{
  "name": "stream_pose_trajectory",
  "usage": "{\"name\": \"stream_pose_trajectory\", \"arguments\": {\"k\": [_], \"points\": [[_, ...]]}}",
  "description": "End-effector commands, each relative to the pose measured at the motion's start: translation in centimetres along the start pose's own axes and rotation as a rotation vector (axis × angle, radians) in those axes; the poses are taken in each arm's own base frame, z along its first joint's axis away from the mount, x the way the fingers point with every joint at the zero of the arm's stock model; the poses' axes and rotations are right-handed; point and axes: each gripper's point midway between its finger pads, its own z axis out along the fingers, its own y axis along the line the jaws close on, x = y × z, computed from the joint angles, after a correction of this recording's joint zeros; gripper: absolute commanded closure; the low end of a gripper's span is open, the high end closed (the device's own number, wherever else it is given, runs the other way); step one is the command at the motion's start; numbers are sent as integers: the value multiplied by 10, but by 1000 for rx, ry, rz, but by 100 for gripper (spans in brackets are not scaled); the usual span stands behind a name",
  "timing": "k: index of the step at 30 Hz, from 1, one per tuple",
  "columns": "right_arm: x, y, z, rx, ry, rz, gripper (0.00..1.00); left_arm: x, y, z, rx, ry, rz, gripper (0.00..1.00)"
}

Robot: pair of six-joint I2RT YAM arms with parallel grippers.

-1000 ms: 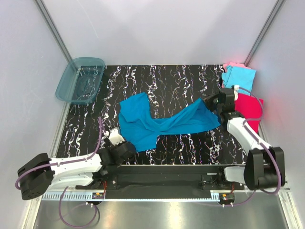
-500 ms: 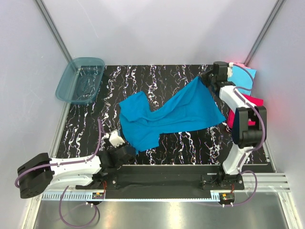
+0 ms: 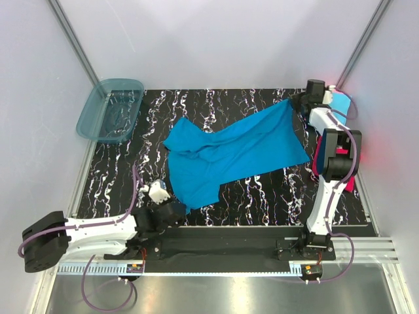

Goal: Fold and stack the t-shirts

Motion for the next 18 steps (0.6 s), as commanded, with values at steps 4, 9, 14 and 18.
{"name": "stream_pose_trajectory", "arguments": {"k": [4, 9, 14, 18], "points": [[-94, 17, 8, -89, -219, 89, 100, 10, 47, -4, -142, 46, 113, 100], [-122, 20, 24, -126, -274, 103, 100, 10, 45, -6, -143, 50, 116, 100], [-110, 40, 64, -218, -179, 78, 100, 10, 47, -7, -147, 52, 115, 100], [-85, 41, 88, -216, -79, 28, 78, 9, 46, -6, -154, 43, 120, 100]]}}
